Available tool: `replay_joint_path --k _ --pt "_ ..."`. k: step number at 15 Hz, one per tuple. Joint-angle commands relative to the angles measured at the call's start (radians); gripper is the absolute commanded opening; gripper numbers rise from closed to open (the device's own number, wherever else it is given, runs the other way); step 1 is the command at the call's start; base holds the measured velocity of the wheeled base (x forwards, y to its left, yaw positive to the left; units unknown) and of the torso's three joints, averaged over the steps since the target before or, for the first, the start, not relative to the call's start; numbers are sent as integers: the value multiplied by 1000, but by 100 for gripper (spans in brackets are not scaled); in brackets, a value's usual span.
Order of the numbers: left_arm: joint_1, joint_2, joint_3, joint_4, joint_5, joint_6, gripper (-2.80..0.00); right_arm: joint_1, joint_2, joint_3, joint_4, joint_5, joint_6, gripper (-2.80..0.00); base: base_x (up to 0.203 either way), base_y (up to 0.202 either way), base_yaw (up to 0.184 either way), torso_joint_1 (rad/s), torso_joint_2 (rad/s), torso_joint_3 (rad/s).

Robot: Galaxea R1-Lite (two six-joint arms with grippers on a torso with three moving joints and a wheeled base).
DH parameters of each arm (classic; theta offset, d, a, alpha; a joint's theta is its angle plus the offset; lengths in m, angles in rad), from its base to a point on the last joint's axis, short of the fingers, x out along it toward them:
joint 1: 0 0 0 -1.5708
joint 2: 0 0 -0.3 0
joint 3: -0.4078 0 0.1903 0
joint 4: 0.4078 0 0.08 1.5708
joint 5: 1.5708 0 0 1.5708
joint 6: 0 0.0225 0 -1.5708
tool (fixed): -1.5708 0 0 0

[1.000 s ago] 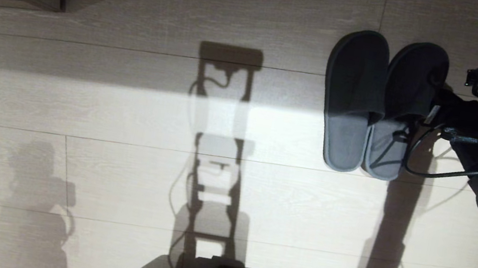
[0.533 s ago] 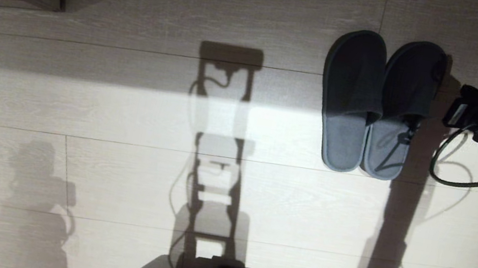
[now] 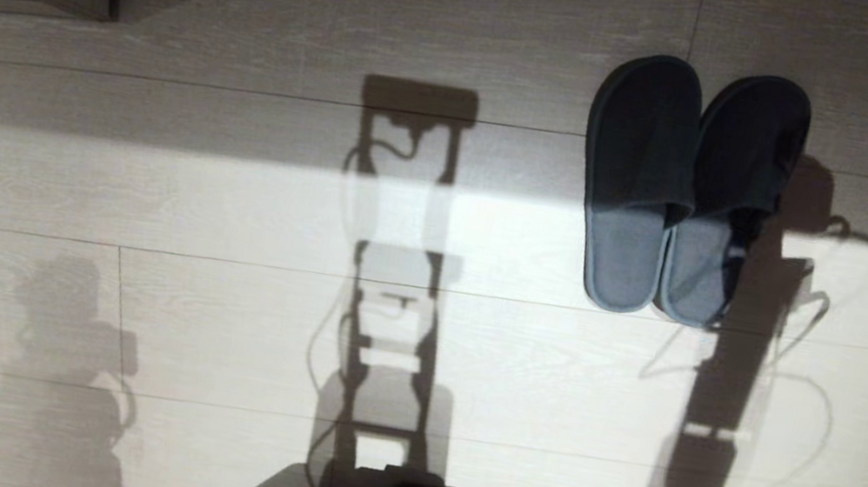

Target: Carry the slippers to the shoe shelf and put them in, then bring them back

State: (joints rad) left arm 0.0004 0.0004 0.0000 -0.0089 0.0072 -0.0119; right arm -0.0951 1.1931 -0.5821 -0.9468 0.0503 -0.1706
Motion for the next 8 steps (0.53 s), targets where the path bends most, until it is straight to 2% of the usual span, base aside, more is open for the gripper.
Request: replay_joint_path --k 1,4,6,8 --pt "1 0 0 0 0 0 -280 6 -242 143 -1 30 3 -280 0 0 0 0 0 0" --pt "1 0 0 0 0 0 -280 11 -433 246 66 73 16 -280 0 0 0 0 0 0" --pt "1 0 0 0 0 0 -280 12 -613 273 208 87 22 -280 0 0 0 0 0 0" --pt "0 0 0 0 0 0 -280 24 -799 282 410 119 36 -280 0 0 0 0 0 0"
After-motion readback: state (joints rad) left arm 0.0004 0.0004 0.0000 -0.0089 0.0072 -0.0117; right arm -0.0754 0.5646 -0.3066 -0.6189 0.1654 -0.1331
